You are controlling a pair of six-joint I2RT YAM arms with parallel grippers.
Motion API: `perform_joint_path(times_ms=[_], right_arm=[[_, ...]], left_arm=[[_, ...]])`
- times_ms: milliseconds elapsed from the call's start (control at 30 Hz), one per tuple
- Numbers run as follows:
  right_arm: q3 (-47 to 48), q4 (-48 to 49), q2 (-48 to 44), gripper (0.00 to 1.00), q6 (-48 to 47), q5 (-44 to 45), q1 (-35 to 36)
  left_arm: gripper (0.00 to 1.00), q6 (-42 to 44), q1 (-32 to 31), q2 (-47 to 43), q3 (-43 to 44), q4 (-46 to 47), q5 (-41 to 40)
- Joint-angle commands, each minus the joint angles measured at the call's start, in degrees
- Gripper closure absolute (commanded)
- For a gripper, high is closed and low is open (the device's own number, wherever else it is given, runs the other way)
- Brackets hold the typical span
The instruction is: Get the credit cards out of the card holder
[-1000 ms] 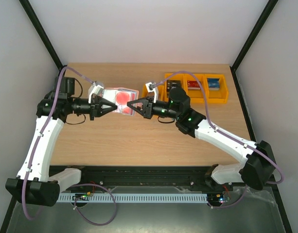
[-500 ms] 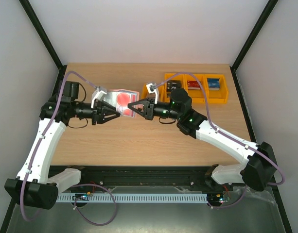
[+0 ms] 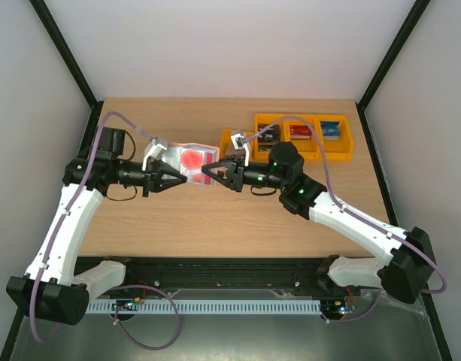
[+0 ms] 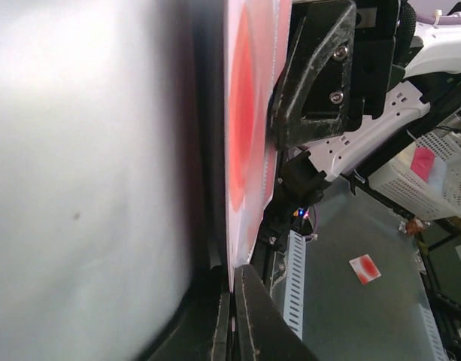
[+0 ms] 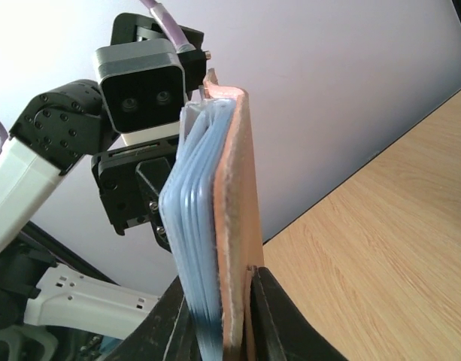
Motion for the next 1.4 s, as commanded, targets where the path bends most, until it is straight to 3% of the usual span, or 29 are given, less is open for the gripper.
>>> perform_joint_path(times_ms=[0, 133, 233, 567, 833, 1033, 1200, 1367], right_arm=[[-0.36, -1.9, -3.44, 0.82, -4.06, -1.78, 0.39], [-1.25, -2.72, -4.89, 0.84, -4.56, -0.95, 0.43], [-0.99, -5.74, -5.92, 0.98, -6.0, 2.56, 0.42], [1.1, -17.75, -8.75, 0.98, -11.36, 10.07, -0.52], [-0.62, -22.0, -12.45, 0.98, -10.6, 9.82, -6.09], [-0.35, -34.55, -9.1, 0.98, -8.57, 9.27, -6.41], [-9.8, -23.1, -3.2, 0.98, -1.25, 1.85, -2.68], [-9.53, -18.39, 10.62, 0.98, -2.57, -3.29, 1.42]], left_arm=[[0.98, 3.66, 0.8, -0.47, 1.46, -2.2, -0.16], [0.98, 5.36, 1.23, -0.63, 2.23, -3.75, -1.11], [0.98, 6.43, 1.41, -0.74, 2.17, -4.68, -1.47], [0.98, 7.8, 4.0, -1.26, 1.54, -5.34, -6.36], [0.98, 9.43, 7.9, -1.13, 2.56, -5.85, -10.2], [0.98, 8.64, 10.23, -1.12, 4.43, -5.13, -16.62], [0.98, 4.44, 10.42, 1.11, 4.77, -0.31, -20.47], [0.98, 5.14, 9.37, 5.27, 6.25, 0.02, -18.11]])
